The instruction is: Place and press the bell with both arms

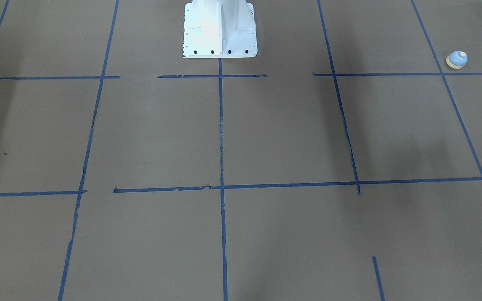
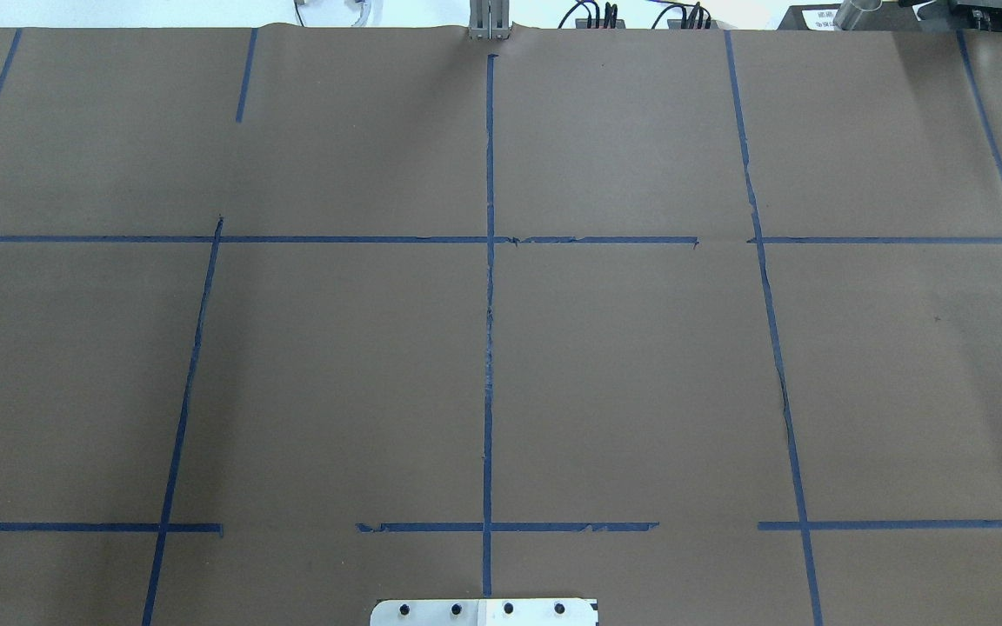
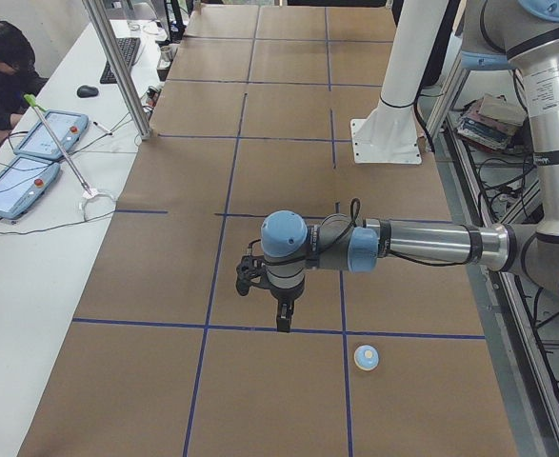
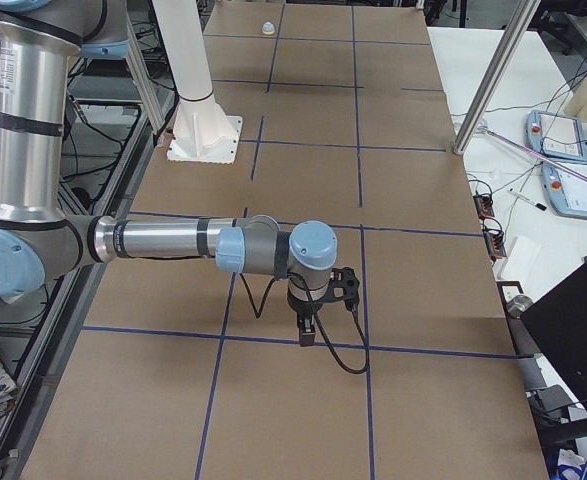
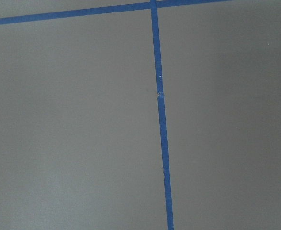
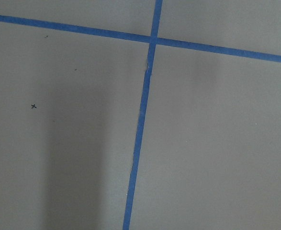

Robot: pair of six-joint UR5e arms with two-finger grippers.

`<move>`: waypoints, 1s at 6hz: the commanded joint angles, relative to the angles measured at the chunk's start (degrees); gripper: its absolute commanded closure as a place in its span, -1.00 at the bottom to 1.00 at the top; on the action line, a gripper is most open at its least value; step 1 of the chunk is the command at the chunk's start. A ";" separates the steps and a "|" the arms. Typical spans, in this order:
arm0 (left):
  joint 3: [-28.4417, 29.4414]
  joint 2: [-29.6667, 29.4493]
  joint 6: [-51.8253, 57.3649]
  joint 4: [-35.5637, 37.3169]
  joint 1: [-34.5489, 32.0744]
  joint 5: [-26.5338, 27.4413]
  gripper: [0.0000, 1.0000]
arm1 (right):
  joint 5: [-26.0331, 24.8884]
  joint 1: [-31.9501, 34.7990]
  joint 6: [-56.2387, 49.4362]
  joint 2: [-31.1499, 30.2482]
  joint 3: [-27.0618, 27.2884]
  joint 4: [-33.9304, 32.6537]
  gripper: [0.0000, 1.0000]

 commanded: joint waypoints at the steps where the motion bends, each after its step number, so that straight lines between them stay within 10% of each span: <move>1: -0.10 0.00 0.12 0.05 0.09 -0.08 -1.00 | 0.08 0.00 0.09 0.09 0.08 0.00 -1.00; 6: -1.60 -3.35 -0.49 -9.92 2.96 -3.05 -1.00 | 0.08 0.00 0.18 0.18 0.61 0.00 -1.00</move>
